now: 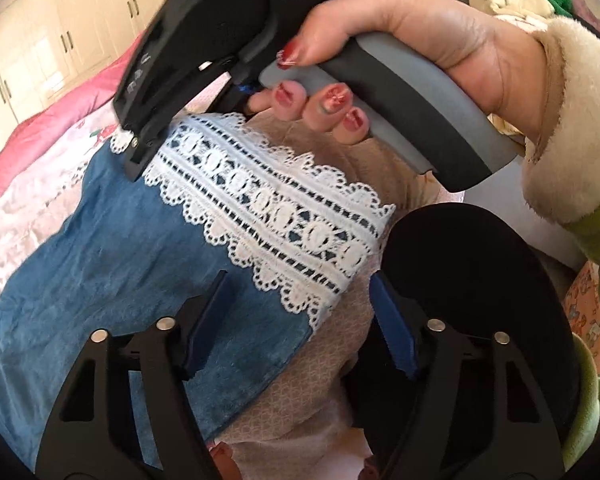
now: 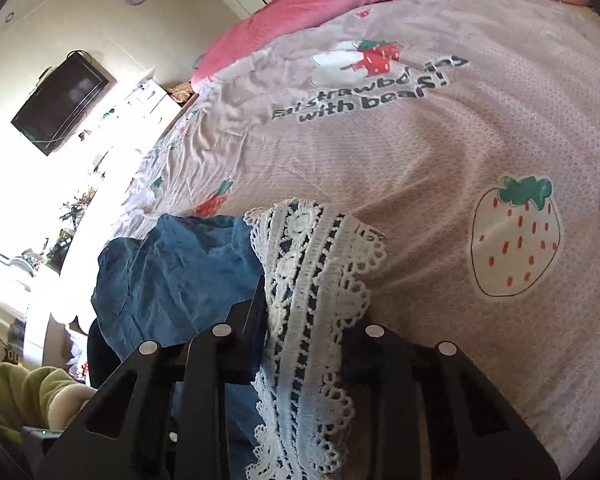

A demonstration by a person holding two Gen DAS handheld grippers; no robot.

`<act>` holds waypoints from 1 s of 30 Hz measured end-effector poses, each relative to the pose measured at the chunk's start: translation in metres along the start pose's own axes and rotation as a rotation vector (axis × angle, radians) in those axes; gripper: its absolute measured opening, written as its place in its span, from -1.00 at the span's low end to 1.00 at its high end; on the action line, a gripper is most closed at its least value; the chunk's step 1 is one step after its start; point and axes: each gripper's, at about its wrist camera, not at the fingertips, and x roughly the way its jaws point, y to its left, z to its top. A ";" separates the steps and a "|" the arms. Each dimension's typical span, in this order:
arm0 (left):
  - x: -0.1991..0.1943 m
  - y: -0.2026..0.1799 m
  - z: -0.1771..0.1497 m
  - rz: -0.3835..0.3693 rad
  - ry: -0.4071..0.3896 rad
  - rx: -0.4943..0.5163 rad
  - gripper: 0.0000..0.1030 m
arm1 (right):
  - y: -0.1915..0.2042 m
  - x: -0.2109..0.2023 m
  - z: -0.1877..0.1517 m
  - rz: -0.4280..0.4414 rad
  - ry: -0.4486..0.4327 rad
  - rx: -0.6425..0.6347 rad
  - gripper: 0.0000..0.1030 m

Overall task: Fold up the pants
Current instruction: 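Grasp the lace hems with the right gripper and lift them toward the waistband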

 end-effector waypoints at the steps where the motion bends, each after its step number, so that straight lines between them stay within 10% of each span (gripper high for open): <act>1: 0.001 -0.002 0.000 0.013 0.002 0.011 0.08 | 0.000 0.000 0.000 0.000 -0.001 0.002 -0.50; 12: -0.002 0.006 -0.001 0.035 -0.005 0.004 -0.71 | 0.005 -0.003 0.002 -0.010 -0.019 0.030 -0.57; 20: -0.042 0.049 -0.017 -0.112 -0.063 -0.230 -0.77 | 0.024 -0.012 0.010 -0.033 -0.034 0.037 -0.58; 30: -0.079 0.065 -0.051 -0.069 -0.073 -0.307 -0.83 | 0.072 -0.003 0.024 -0.049 -0.054 0.044 -0.58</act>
